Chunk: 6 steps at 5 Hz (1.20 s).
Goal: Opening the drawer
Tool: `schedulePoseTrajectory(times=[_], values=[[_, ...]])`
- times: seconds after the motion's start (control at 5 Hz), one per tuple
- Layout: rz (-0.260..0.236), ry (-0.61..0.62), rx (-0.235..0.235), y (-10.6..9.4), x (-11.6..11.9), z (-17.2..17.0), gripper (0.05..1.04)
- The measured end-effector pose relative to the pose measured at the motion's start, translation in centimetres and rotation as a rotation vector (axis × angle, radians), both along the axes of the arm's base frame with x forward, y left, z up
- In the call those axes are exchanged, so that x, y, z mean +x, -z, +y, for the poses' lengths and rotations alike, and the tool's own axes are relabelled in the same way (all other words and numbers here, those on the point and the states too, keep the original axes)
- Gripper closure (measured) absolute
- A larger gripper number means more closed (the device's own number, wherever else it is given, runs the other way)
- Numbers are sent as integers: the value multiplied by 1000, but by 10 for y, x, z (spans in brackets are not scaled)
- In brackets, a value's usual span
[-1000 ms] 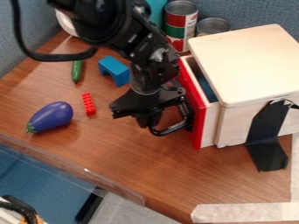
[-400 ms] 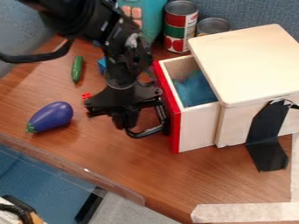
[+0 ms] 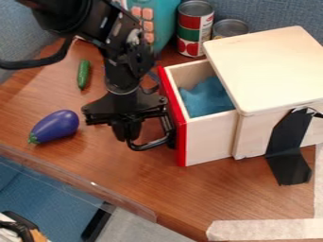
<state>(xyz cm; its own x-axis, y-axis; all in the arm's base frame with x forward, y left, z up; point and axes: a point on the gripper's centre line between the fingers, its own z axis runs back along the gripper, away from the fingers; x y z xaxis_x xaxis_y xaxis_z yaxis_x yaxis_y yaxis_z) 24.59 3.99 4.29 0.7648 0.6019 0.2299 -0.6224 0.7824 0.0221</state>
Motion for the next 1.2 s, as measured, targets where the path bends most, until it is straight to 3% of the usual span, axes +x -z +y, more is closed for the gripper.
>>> schedulePoseTrajectory(times=[0.6, 0.8, 1.0, 1.2], values=[[33, 10, 14, -7, -10, 11, 962], [38, 17, 23, -9, -13, 13, 917], [54, 51, 50, -13, -16, 12, 685], [62, 91, 39, -20, -19, 9, 370]])
